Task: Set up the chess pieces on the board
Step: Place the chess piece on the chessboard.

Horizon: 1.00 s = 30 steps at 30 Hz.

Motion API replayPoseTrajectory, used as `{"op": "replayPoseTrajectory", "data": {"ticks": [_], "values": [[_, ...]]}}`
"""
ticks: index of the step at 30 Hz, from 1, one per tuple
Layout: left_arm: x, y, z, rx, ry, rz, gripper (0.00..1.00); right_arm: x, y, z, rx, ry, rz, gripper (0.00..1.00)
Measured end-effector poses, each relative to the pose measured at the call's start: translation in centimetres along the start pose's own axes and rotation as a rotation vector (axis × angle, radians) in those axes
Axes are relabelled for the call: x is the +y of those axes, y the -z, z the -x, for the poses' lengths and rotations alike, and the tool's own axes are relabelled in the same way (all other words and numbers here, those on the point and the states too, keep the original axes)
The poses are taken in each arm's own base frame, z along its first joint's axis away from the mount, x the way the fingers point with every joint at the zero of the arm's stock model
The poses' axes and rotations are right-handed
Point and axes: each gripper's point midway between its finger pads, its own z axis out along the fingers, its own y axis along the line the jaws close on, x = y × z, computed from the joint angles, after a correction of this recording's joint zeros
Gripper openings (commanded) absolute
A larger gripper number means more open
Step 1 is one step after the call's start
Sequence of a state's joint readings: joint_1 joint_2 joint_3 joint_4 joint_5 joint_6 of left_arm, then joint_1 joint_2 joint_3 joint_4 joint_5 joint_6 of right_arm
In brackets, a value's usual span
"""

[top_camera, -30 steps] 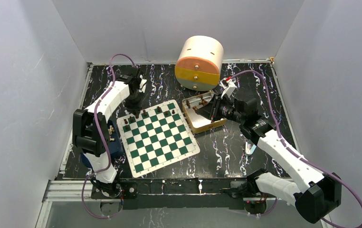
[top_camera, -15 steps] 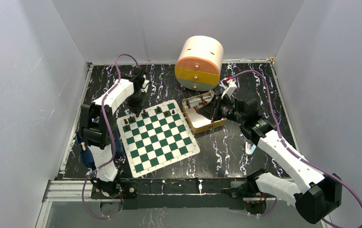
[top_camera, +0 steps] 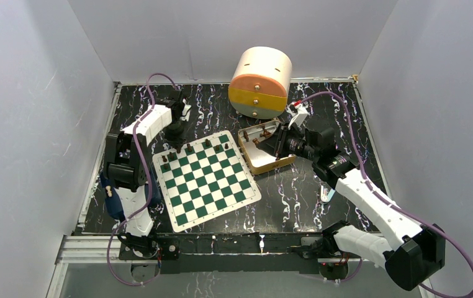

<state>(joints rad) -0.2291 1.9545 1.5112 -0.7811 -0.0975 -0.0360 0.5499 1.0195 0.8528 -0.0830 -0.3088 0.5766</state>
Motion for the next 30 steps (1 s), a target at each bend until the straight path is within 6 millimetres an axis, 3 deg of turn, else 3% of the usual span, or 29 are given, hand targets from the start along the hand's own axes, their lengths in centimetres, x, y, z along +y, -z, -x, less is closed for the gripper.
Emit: {"op": "replayPoseTrajectory", "data": {"ticks": [14,22,30], "values": [[-0.5,-1.1,-0.4,0.000,-0.002,-0.028,0.13,-0.3,-0.4,-0.3,0.012,-0.009,-0.008,0.17],[-0.6,-1.3,-0.5,0.002,-0.002,-0.030,0.19,-0.3,-0.4,-0.3,0.012,-0.009,-0.008,0.17],[-0.6,-1.4,-0.2,-0.012,-0.008,-0.034,0.32,-0.3,-0.4,-0.3,0.012,-0.008,-0.008,0.17]]}}
